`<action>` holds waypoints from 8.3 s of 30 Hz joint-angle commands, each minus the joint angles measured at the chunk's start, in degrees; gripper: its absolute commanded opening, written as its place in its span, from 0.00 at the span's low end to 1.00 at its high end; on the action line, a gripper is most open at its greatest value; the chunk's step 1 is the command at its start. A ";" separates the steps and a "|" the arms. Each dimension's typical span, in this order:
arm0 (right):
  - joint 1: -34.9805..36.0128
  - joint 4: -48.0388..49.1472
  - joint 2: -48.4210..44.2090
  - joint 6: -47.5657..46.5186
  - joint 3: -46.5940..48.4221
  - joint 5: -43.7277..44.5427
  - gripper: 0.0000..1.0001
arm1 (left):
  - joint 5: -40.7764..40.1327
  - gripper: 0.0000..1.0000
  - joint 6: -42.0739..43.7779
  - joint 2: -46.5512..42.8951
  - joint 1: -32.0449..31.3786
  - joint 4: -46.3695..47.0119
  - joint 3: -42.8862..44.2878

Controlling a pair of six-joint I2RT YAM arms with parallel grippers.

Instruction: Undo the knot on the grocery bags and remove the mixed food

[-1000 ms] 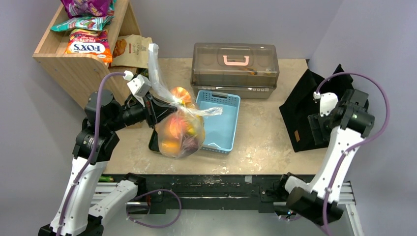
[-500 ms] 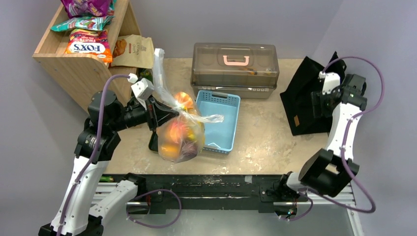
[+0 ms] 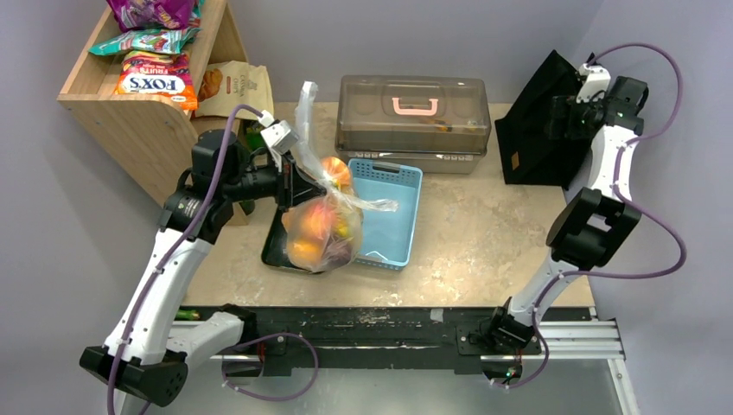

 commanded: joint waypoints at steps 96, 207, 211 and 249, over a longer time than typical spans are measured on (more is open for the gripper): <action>30.02 -31.30 -43.74 15.92 -6.72 1.81 0.99 | 5.15 0.00 3.48 50.61 -25.64 35.78 33.08; 20.01 0.33 -44.80 -0.32 -48.18 6.66 0.00 | -22.81 0.03 24.36 45.86 -34.73 28.21 9.08; 19.32 -9.28 -43.66 -2.80 -43.58 -12.90 0.35 | -21.82 0.12 24.14 47.04 -34.56 29.39 10.85; 23.29 15.18 -46.44 13.21 -59.21 -10.13 0.00 | -17.75 0.00 16.82 53.82 -33.77 16.32 23.22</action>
